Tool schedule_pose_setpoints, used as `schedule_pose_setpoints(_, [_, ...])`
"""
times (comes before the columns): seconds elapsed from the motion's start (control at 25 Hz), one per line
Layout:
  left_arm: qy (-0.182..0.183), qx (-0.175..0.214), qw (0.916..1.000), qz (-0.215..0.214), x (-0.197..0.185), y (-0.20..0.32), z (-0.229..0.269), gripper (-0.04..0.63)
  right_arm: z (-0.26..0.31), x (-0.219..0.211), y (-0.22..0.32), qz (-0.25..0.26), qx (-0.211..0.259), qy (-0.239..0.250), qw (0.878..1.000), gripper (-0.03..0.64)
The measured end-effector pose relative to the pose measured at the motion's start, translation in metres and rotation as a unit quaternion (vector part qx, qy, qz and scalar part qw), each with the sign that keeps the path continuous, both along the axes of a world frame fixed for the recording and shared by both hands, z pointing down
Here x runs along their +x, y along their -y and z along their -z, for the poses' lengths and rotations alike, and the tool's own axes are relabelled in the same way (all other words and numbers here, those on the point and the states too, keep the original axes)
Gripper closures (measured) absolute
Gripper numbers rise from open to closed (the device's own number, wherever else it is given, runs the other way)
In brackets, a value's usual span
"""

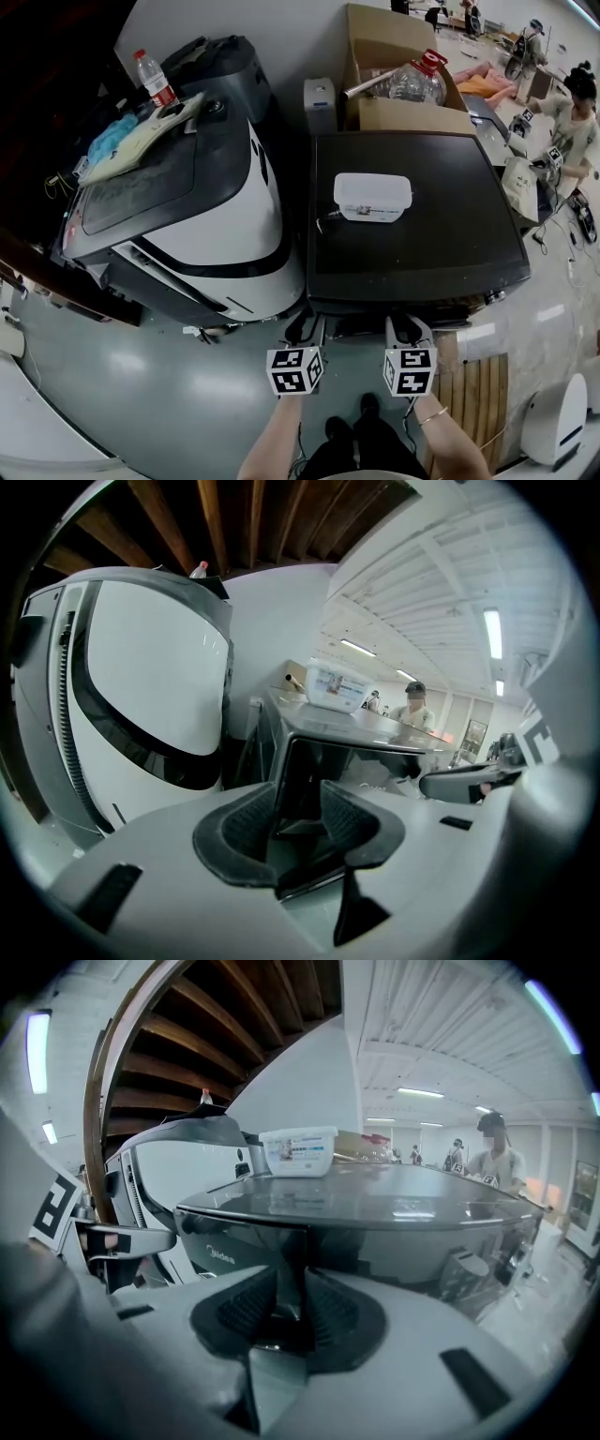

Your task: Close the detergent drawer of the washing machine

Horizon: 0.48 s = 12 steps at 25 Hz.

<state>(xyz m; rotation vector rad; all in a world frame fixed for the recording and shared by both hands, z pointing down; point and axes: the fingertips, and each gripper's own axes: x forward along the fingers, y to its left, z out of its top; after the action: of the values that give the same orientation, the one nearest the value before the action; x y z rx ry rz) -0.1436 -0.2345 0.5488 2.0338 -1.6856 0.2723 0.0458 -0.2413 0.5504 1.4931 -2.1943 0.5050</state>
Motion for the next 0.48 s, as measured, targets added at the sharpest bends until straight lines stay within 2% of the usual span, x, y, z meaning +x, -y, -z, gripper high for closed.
schedule_pose_setpoints(0.48, [0.016,0.035,0.9992,-0.010,-0.007,-0.029,0.036,0.496,0.039,-0.004,-0.028,0.002,0.039,0.026,0.999,0.531])
